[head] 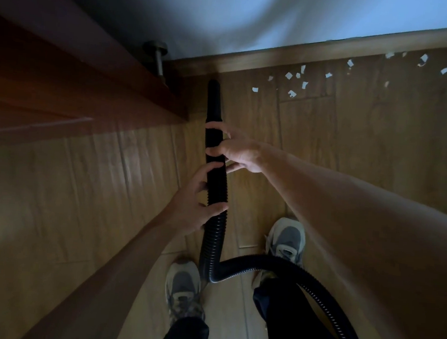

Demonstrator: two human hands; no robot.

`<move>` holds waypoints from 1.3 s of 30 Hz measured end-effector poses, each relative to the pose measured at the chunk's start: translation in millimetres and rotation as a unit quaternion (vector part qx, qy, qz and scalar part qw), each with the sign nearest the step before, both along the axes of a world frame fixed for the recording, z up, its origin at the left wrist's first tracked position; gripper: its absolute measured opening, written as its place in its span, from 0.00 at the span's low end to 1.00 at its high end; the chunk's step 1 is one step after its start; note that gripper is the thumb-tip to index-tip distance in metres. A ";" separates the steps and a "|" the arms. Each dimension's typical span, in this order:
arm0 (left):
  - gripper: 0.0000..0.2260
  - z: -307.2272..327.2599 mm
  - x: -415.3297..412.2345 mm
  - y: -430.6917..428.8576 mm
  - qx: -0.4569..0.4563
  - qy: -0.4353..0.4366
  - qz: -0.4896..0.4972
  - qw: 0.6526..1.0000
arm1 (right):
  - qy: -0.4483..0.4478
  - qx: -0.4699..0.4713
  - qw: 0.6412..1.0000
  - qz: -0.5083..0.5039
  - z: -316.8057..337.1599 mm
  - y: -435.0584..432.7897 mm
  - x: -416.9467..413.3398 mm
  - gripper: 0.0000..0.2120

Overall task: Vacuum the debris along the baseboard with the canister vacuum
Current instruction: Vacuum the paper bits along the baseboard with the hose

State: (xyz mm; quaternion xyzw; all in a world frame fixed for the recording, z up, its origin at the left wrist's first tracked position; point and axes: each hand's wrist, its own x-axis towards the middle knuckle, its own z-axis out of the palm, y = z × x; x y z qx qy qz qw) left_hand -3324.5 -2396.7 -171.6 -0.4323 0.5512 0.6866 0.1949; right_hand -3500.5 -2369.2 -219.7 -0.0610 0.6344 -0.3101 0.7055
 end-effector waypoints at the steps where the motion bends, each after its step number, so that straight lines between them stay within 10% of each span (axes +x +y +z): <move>1: 0.32 -0.3 -1.1 -0.2 0.002 0.000 -0.003 1.000 | -0.001 -0.001 1.000 0.001 0.0 0.5 -1.1 0.30; 39: 0.32 -19.6 -71.9 26.5 0.009 0.042 -0.163 0.986 | 0.002 0.016 0.985 -0.173 -7.7 89.2 -57.1 0.28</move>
